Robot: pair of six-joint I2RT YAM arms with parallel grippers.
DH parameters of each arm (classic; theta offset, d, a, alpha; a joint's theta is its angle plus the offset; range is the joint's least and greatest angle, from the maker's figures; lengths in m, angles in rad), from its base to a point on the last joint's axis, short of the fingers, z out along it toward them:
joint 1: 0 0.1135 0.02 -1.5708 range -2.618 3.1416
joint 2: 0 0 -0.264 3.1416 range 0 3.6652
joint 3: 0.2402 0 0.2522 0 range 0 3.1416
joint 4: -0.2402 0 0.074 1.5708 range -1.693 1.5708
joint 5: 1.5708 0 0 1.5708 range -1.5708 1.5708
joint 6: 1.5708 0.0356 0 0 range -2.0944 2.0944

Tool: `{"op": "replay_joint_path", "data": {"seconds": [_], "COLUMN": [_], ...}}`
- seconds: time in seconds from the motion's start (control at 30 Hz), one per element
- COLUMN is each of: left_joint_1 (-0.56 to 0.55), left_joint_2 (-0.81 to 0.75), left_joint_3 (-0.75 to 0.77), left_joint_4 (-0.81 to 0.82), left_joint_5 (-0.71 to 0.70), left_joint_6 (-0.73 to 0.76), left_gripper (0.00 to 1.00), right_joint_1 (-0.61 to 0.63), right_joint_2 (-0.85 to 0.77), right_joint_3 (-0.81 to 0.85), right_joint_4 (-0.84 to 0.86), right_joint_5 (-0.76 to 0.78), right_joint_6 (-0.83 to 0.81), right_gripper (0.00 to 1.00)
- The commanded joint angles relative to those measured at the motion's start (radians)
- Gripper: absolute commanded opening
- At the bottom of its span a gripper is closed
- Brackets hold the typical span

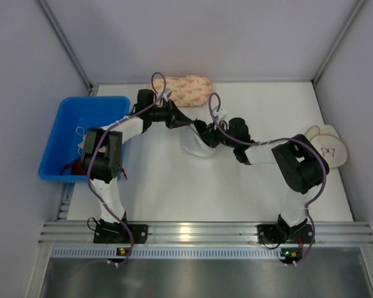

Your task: Place the bra in the laundry bag and zip it closed

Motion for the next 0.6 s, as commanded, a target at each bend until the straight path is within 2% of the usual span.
{"op": "replay_joint_path", "data": {"seconds": [0.0,0.17,0.3,0.37,0.57], "left_joint_1": [0.029,0.038,0.038,0.038,0.037], "left_joint_2": [-0.066,-0.057,-0.069,-0.073,-0.124], "left_joint_3": [0.080,0.175,0.175,0.152,0.037], "left_joint_4": [-0.023,-0.126,-0.134,-0.135,-0.135], "left_joint_5": [0.019,0.019,0.028,0.037,0.060], "left_joint_6": [0.070,0.172,0.174,0.166,0.160], "left_gripper": [0.00,0.00,0.00,0.00,0.00], "right_joint_1": [0.011,0.034,0.054,0.058,0.090], "right_joint_2": [-0.074,-0.082,-0.062,-0.033,0.017], "right_joint_3": [-0.007,0.058,0.126,0.180,0.316], "right_joint_4": [-0.098,-0.345,-0.558,-0.618,-0.775], "right_joint_5": [-0.104,-0.155,-0.066,0.006,0.157], "right_joint_6": [-0.202,-0.458,-0.629,-0.655,-0.562], "right_gripper": [0.00,0.00,0.00,0.00,0.00]}}
